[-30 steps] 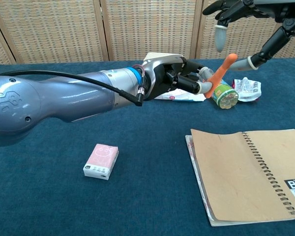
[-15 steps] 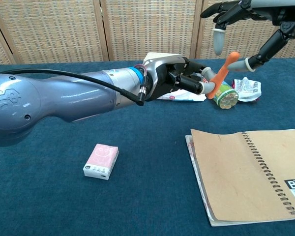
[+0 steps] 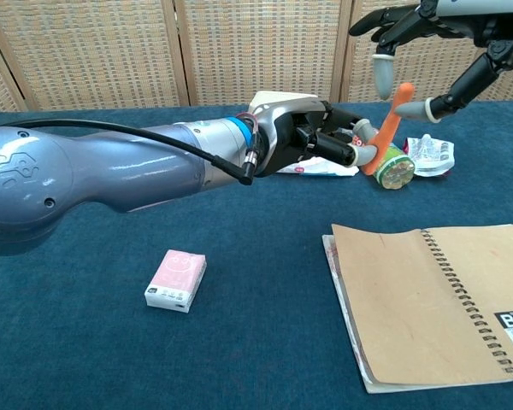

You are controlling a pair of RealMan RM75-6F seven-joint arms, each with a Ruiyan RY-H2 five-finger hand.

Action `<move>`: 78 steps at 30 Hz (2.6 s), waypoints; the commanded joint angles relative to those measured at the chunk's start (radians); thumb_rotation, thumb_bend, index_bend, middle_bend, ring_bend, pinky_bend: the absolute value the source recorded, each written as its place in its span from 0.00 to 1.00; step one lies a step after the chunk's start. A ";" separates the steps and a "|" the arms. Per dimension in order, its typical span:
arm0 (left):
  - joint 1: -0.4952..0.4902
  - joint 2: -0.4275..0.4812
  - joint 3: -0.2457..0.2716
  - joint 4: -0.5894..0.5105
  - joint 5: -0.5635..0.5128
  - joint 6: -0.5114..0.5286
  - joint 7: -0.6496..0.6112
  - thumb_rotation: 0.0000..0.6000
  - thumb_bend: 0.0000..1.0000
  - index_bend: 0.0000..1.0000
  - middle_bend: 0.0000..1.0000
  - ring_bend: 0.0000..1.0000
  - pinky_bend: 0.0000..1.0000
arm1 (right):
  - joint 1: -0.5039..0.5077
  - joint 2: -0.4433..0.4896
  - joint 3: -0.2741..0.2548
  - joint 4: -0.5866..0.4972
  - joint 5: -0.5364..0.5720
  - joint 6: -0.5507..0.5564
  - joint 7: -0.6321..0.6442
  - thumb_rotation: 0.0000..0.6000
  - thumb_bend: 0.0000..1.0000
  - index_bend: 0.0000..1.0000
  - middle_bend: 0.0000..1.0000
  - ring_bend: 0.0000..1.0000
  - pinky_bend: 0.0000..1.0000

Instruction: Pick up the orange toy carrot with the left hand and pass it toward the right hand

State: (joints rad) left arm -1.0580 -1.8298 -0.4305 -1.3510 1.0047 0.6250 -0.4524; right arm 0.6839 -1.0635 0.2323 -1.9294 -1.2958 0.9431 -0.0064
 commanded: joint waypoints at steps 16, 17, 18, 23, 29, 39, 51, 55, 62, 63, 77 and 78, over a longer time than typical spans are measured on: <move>0.006 0.003 0.001 -0.010 -0.004 0.000 0.013 1.00 0.47 0.60 0.00 0.00 0.00 | 0.009 -0.010 -0.021 0.018 -0.025 0.003 -0.027 1.00 0.56 0.55 0.12 0.00 0.00; 0.006 0.003 0.001 -0.010 -0.006 0.000 0.014 1.00 0.47 0.60 0.00 0.00 0.00 | 0.010 -0.009 -0.022 0.024 -0.031 0.007 -0.035 1.00 0.56 0.53 0.12 0.00 0.00; 0.006 0.003 0.001 -0.011 -0.006 0.001 0.014 1.00 0.47 0.60 0.00 0.00 0.00 | 0.010 -0.011 -0.023 0.027 -0.035 0.011 -0.042 1.00 0.56 0.52 0.11 0.00 0.00; 0.007 0.006 -0.002 -0.021 -0.005 0.002 0.018 1.00 0.47 0.60 0.00 0.00 0.00 | 0.009 -0.014 -0.028 0.035 -0.049 0.025 -0.066 1.00 0.56 0.50 0.11 0.00 0.00; 0.008 0.009 -0.002 -0.030 -0.004 0.003 0.022 1.00 0.47 0.60 0.00 0.00 0.00 | 0.009 -0.021 -0.037 0.048 -0.059 0.035 -0.101 1.00 0.56 0.50 0.11 0.00 0.00; 0.010 0.009 -0.002 -0.029 -0.006 0.002 0.022 1.00 0.47 0.60 0.00 0.00 0.00 | 0.010 -0.022 -0.038 0.055 -0.058 0.040 -0.110 1.00 0.56 0.53 0.11 0.00 0.00; 0.012 0.014 -0.005 -0.035 -0.003 0.000 0.017 1.00 0.47 0.60 0.00 0.00 0.00 | 0.011 -0.038 -0.050 0.085 -0.088 0.059 -0.153 1.00 0.56 0.47 0.11 0.00 0.00; 0.012 0.013 -0.005 -0.032 -0.004 -0.002 0.016 1.00 0.47 0.60 0.00 0.00 0.00 | 0.010 -0.045 -0.054 0.094 -0.103 0.069 -0.170 1.00 0.56 0.46 0.10 0.00 0.00; 0.012 0.014 -0.009 -0.031 -0.003 -0.005 0.010 1.00 0.47 0.60 0.00 0.00 0.00 | 0.008 -0.049 -0.052 0.106 -0.128 0.097 -0.209 1.00 0.56 0.46 0.10 0.00 0.00; 0.013 0.015 -0.010 -0.032 -0.002 -0.005 0.009 1.00 0.47 0.60 0.00 0.00 0.00 | 0.009 -0.047 -0.054 0.108 -0.132 0.098 -0.217 1.00 0.56 0.46 0.10 0.00 0.00; 0.013 0.025 -0.013 -0.042 -0.003 -0.003 0.009 1.00 0.47 0.60 0.00 0.00 0.00 | 0.009 -0.058 -0.065 0.140 -0.153 0.109 -0.282 1.00 0.56 0.45 0.10 0.00 0.00; 0.014 0.025 -0.013 -0.043 -0.002 -0.003 0.010 1.00 0.47 0.60 0.00 0.00 0.00 | 0.007 -0.058 -0.066 0.140 -0.153 0.111 -0.283 1.00 0.56 0.45 0.10 0.00 0.00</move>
State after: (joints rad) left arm -1.0446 -1.8048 -0.4436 -1.3935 1.0022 0.6218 -0.4429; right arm 0.6922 -1.1211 0.1674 -1.7916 -1.4482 1.0516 -0.2849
